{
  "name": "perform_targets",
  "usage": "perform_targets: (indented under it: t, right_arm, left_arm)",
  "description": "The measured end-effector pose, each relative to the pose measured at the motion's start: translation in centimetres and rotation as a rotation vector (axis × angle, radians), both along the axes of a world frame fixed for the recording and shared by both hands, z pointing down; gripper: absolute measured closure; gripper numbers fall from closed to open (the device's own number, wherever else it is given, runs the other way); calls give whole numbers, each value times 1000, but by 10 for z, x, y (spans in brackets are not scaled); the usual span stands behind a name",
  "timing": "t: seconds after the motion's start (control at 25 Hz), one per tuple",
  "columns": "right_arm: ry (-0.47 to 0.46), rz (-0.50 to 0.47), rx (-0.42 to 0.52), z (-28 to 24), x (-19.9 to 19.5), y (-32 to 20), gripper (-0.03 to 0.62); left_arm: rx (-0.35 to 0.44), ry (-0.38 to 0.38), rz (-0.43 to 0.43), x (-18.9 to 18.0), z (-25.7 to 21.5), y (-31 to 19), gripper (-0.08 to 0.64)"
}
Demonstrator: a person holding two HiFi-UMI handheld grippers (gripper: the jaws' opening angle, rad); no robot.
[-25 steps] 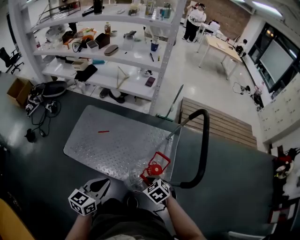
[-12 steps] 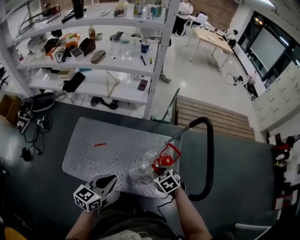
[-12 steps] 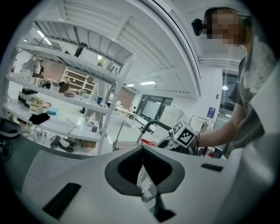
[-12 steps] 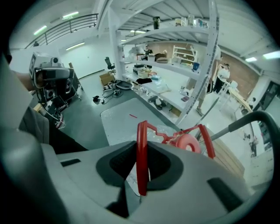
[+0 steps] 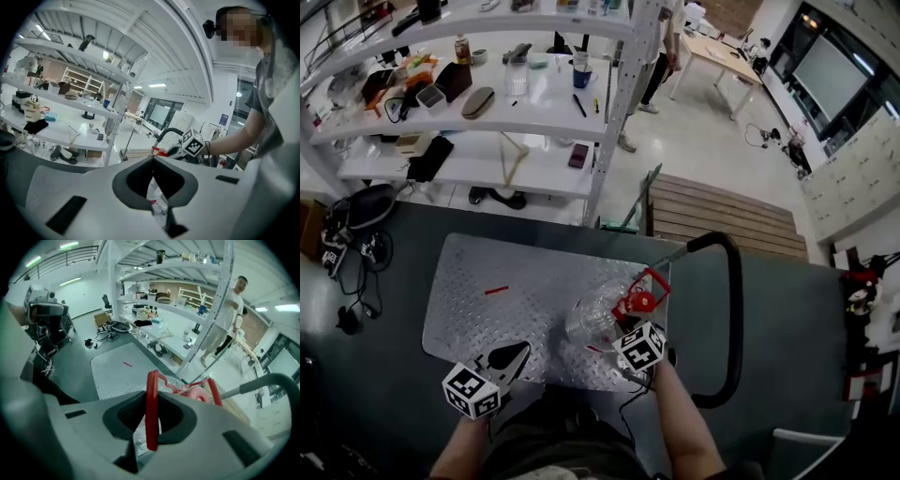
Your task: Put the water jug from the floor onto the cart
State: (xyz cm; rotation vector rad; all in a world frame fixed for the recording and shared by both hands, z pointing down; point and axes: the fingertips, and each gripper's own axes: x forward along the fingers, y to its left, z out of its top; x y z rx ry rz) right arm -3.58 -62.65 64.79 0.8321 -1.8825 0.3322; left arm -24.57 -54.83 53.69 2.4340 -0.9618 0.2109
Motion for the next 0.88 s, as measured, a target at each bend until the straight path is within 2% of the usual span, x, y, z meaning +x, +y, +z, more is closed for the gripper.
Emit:
perform_targets:
  t: [0.16,0.36,0.52,0.72,0.88]
  right_arm:
    - [40,-60,40,9,-19,1,546]
    - [11,-118,28,20,-51,28,546]
    - [-39,-99,13,27,-65,48,546]
    - [-56,-76,19,33,-69,53,546]
    - [-164,-39,23,29,-72,54,540]
  left_arm:
    - [-24,9,6,-5,6,-5,552]
    - [-52,20,5,-9,14,-8,552]
    - [-60,36,4,-9,16,-3,552]
    - [-40,37,6,-5,12,0,552]
    - [-27,42,-8,-5,9,6,552]
